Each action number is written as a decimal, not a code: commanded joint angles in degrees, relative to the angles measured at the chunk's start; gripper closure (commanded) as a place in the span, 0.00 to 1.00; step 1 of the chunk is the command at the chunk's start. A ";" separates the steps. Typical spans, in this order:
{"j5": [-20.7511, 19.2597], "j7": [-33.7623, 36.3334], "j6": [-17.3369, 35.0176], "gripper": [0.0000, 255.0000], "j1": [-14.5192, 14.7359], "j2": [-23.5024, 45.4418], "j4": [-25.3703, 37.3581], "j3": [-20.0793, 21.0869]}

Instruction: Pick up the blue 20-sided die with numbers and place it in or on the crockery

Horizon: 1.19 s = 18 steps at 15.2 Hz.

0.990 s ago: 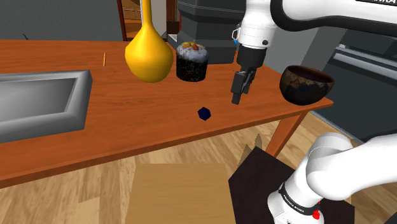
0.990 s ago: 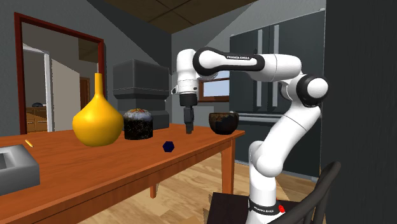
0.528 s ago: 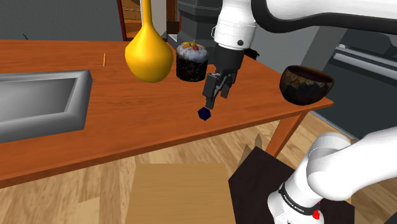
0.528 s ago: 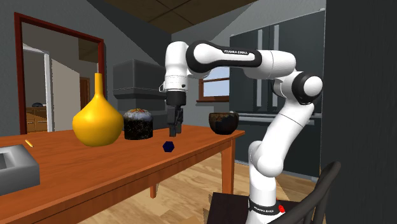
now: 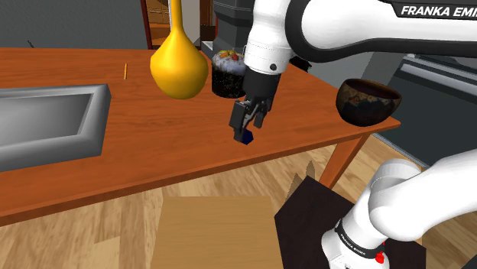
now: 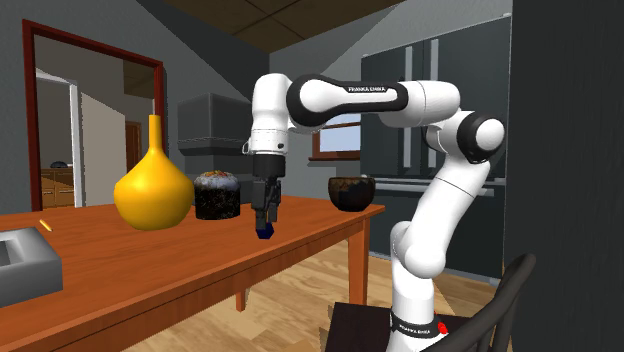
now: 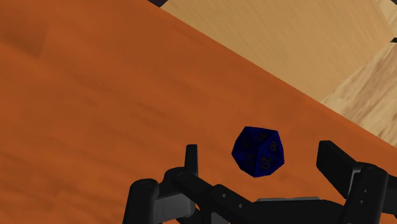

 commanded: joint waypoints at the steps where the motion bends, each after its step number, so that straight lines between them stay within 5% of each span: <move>1: 0.15 -0.04 1.39 0.00 0.07 0.03 -1.31 0.25; 9: 0.15 -0.04 1.37 0.00 0.07 0.02 -1.31 0.24; 10: 0.15 -0.04 1.37 1.00 0.07 0.02 -1.31 0.24; 18: 0.15 -0.04 1.38 1.00 0.07 0.02 -1.31 0.24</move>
